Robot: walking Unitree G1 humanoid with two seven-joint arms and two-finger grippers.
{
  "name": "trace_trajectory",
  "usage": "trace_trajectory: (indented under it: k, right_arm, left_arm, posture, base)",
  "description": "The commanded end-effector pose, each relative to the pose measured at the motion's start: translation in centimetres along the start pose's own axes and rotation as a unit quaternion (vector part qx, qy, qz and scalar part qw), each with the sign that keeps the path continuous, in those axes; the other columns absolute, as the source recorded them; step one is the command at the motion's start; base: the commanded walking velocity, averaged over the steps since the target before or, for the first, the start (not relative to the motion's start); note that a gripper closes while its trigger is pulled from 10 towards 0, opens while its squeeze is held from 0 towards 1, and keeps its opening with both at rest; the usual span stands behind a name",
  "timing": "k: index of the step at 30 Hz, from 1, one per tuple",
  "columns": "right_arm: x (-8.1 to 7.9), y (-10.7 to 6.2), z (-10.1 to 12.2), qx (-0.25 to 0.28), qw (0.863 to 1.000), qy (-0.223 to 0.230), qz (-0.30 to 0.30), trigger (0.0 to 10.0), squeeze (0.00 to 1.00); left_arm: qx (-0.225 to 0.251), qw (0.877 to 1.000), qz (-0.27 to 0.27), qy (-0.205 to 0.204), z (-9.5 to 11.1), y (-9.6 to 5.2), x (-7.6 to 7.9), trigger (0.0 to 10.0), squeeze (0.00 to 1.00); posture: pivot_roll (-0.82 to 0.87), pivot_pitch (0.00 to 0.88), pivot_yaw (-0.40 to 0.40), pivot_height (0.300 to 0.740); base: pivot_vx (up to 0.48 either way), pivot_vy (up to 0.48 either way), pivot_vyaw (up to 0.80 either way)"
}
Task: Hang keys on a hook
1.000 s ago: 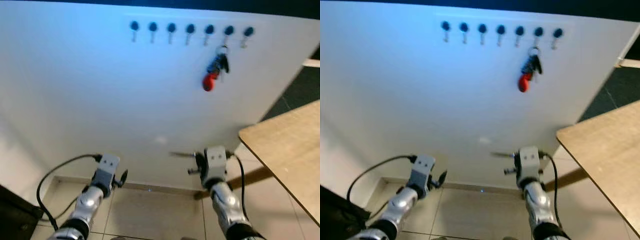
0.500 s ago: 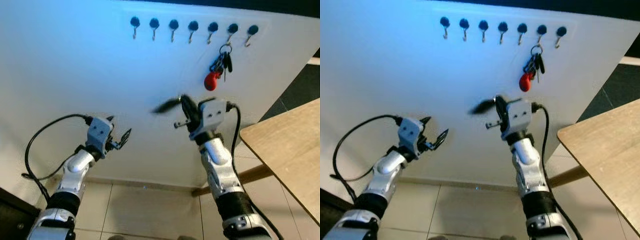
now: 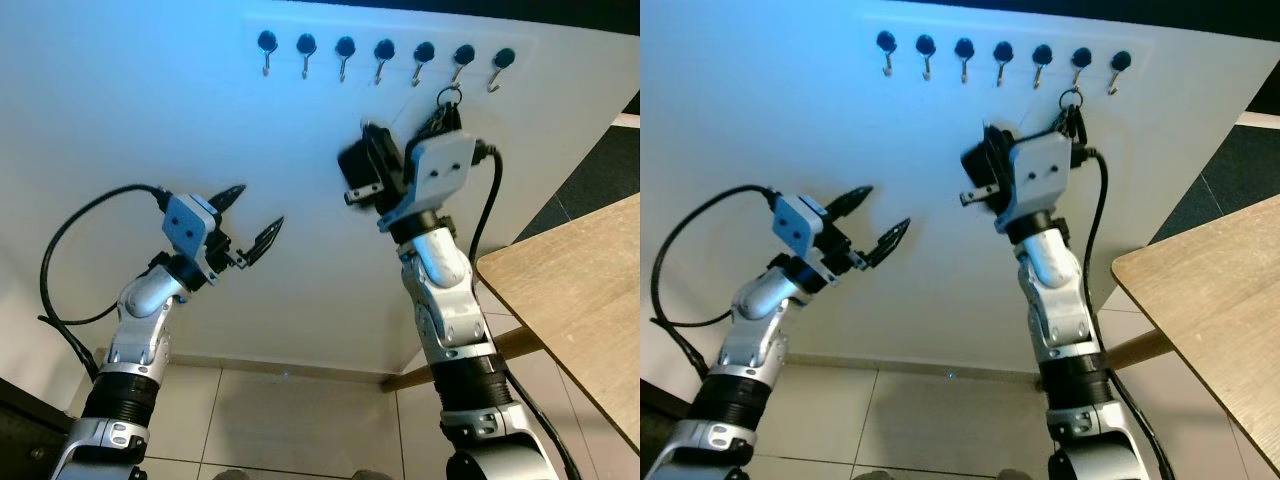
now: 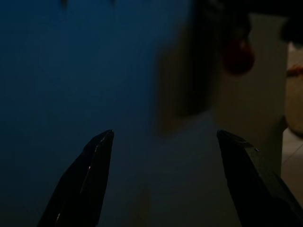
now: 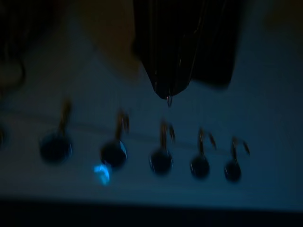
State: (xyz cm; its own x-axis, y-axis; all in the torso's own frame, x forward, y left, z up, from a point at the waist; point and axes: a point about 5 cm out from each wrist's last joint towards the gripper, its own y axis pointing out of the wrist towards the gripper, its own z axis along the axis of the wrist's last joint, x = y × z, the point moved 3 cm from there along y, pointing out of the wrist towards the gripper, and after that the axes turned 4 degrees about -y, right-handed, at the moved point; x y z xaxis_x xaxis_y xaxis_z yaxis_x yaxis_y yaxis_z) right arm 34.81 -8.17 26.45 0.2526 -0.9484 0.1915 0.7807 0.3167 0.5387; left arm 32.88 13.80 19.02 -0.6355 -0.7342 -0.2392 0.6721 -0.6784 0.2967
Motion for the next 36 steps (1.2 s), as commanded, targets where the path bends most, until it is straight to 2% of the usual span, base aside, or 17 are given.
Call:
trace_trajectory:
  k: [1, 4, 8, 14, 25, 36]
  right_arm:
    - [0.1, 0.3, 0.7, 0.008, 1.0, -0.008, -0.004, 10.0, 0.0]
    - [0.4, 0.8, 1.4, 0.017, 1.0, -0.008, -0.014, 10.0, 0.0]
    - [1.1, 2.1, 1.9, -0.001, 0.999, -0.038, -0.033, 10.0, 0.0]
    - [1.9, 2.7, 2.3, -0.009, 0.997, -0.052, -0.056, 10.0, 0.0]
    - [2.1, 2.8, 2.0, -0.024, 0.996, -0.061, -0.065, 10.0, 0.0]
    - [2.5, 1.4, 1.4, -0.047, 0.993, -0.07, -0.087, 10.0, 0.0]
  left_arm:
    - [0.003, 1.0, -0.014, 0.002, 0.8, 0.2, 0.0, 10.0, 0.0]
    - [0.024, 1.0, -0.015, -0.002, 2.2, 0.9, 0.0, 10.0, 0.0]
    - [0.067, 0.997, 0.004, -0.035, 4.3, 2.2, 0.0, 10.0, 0.0]
    - [0.07, 0.997, 0.002, -0.045, 4.6, 2.6, 0.6, 10.0, 0.0]
    - [0.074, 0.996, -0.001, -0.051, 5.1, 3.2, 1.3, 10.0, 0.0]
    - [0.07, 0.996, -0.015, -0.058, 5.1, 3.5, 2.1, 10.0, 0.0]
  posture:
    - [0.04, 0.064, -0.064, 0.74]
    - [0.04, 0.067, -0.065, 0.74]
    - [0.04, 0.069, -0.062, 0.74]
    - [0.03, 0.071, -0.059, 0.74]
    - [0.03, 0.075, -0.057, 0.74]
    - [0.02, 0.082, -0.051, 0.74]
  base:
    - [0.0, 0.0, 0.0]
    - [0.0, 0.0, 0.0]
    - [0.0, 0.0, 0.0]
    - [0.0, 0.0, 0.0]
    - [0.0, 0.0, 0.0]
    - [0.0, 0.0, 0.0]
